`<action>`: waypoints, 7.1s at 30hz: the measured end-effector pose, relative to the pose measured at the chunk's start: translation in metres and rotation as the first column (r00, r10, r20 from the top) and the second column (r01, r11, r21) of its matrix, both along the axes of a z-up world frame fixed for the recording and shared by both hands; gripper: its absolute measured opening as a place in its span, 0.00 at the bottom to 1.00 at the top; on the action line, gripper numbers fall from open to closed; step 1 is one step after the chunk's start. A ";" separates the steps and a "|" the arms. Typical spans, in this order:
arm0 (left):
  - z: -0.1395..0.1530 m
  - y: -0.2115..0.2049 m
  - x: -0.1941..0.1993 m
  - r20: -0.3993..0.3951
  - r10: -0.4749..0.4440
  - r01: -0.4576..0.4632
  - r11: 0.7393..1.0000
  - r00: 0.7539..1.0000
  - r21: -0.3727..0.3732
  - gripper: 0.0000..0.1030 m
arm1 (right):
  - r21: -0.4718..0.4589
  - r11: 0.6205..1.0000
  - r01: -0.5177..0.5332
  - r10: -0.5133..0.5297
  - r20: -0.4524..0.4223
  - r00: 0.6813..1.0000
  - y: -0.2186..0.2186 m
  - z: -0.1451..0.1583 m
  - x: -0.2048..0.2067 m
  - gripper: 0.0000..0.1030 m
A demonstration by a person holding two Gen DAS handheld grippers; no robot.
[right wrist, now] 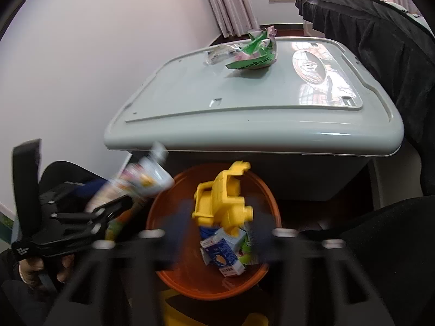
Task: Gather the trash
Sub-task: 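Grasp the green-pink wet-wipes pack with the right tool, then grasp the clear snack wrapper with the left tool while the right tool holds the wipes pack, then carry both items over the orange bucket and open both tools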
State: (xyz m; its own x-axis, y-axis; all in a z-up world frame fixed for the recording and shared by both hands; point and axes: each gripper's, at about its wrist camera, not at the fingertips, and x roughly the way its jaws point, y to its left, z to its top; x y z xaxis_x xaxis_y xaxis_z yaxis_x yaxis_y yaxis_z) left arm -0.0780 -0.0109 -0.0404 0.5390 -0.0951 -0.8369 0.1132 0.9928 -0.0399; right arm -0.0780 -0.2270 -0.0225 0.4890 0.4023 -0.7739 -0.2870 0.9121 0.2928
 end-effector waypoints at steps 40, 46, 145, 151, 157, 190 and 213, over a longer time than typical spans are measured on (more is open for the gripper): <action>0.081 0.000 0.097 0.243 -0.012 -0.005 0.998 0.970 0.068 0.92 | 0.059 0.977 0.205 -0.210 0.094 0.973 -0.042 0.052 0.145 0.95; 0.094 0.010 0.157 0.252 -0.007 -0.009 0.998 0.968 0.065 0.92 | 0.043 0.970 0.238 -0.240 0.067 0.968 -0.024 0.051 0.228 0.95; 0.038 -0.027 0.323 0.101 -0.128 0.124 0.991 0.987 0.041 0.12 | 0.081 0.957 0.277 -0.279 0.016 0.960 -0.045 0.026 0.251 0.73; 0.073 -0.009 0.254 0.136 -0.024 0.025 1.000 0.990 -0.009 0.12 | 0.025 0.969 0.246 -0.247 0.092 0.965 -0.037 0.034 0.237 0.73; 0.094 -0.005 0.198 0.176 0.023 -0.024 1.000 0.984 0.005 0.12 | -0.036 0.980 0.195 -0.185 0.176 0.967 -0.023 0.041 0.211 0.73; 0.039 -0.005 0.004 0.034 0.009 -0.006 0.995 0.999 -0.103 0.12 | -0.136 0.991 0.000 0.023 0.165 0.986 0.012 0.044 -0.026 0.73; -0.026 -0.006 0.039 -0.156 0.010 -0.027 0.994 0.988 -0.110 0.88 | -0.237 0.961 -0.140 0.129 -0.064 0.990 0.044 -0.026 0.019 0.85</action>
